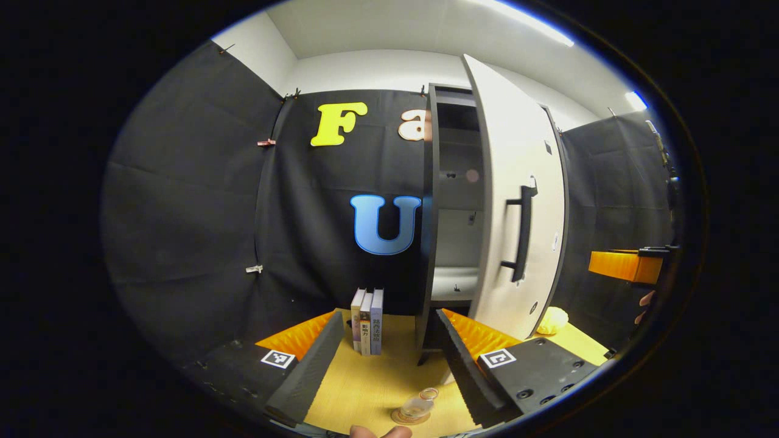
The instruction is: Open the cabinet door with the right hand, grasp the bottle in the cabinet with the left hand and place it on the coaster, then close the cabinet door with the right hand.
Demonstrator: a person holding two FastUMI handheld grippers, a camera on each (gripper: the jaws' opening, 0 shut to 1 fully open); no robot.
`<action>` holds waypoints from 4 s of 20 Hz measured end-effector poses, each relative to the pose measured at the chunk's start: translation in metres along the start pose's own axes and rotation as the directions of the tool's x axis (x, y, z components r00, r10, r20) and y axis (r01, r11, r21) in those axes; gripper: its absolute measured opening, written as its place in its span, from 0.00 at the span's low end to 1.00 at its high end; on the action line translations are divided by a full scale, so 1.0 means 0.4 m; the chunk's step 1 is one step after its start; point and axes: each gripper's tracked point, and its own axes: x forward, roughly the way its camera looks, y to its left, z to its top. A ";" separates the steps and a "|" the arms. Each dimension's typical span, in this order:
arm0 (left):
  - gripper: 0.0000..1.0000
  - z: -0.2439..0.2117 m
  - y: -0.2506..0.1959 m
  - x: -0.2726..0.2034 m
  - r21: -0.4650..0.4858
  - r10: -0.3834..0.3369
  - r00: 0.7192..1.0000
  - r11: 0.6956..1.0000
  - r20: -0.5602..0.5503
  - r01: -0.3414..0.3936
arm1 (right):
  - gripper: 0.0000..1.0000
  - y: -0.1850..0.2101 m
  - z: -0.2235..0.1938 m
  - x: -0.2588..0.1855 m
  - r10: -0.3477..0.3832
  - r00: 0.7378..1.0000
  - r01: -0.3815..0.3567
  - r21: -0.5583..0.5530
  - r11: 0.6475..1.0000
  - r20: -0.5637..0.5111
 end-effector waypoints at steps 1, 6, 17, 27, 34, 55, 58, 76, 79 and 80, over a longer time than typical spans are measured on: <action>0.95 0.004 0.000 0.000 0.000 0.001 1.000 1.000 0.003 -0.001 | 0.98 -0.010 0.003 -0.003 -0.003 1.000 0.003 -0.005 1.000 0.004; 0.95 0.014 -0.011 0.021 0.003 -0.003 1.000 1.000 0.014 0.003 | 0.97 -0.074 0.015 -0.035 -0.055 0.998 0.056 -0.031 0.998 0.026; 0.95 0.064 -0.038 0.070 0.029 -0.033 0.999 0.999 0.029 0.032 | 0.98 -0.161 0.026 -0.054 -0.138 0.988 0.141 -0.049 0.989 0.067; 0.95 0.080 -0.038 0.074 0.058 -0.025 0.999 0.998 0.036 0.022 | 0.98 -0.163 0.018 -0.051 -0.150 0.986 0.154 -0.066 0.986 0.068; 0.95 0.071 -0.049 0.075 0.060 -0.030 0.999 0.998 0.033 0.028 | 0.98 -0.166 0.022 -0.050 -0.153 0.985 0.158 -0.073 0.985 0.074; 0.95 0.078 -0.153 0.099 0.087 0.038 0.998 0.995 0.053 -0.043 | 0.96 -0.235 0.036 0.004 -0.061 0.996 0.065 -0.073 0.995 0.063; 0.95 0.089 -0.184 0.106 0.102 0.050 0.997 0.993 0.065 -0.056 | 0.96 -0.252 0.036 0.007 -0.030 0.998 0.034 -0.073 0.997 0.063; 0.93 0.082 -0.381 0.179 0.136 -0.021 0.998 0.991 0.052 0.014 | 0.96 -0.406 0.059 0.094 -0.053 0.991 0.066 -0.101 0.993 0.127; 0.93 0.043 -0.392 0.176 0.123 0.005 1.000 0.992 0.021 -0.008 | 0.96 -0.417 0.054 0.135 -0.071 0.990 0.086 -0.115 0.990 0.124; 0.93 0.029 -0.395 0.167 0.116 0.015 1.000 0.993 0.013 -0.016 | 0.96 -0.414 0.053 0.147 -0.066 0.991 0.082 -0.126 0.989 0.120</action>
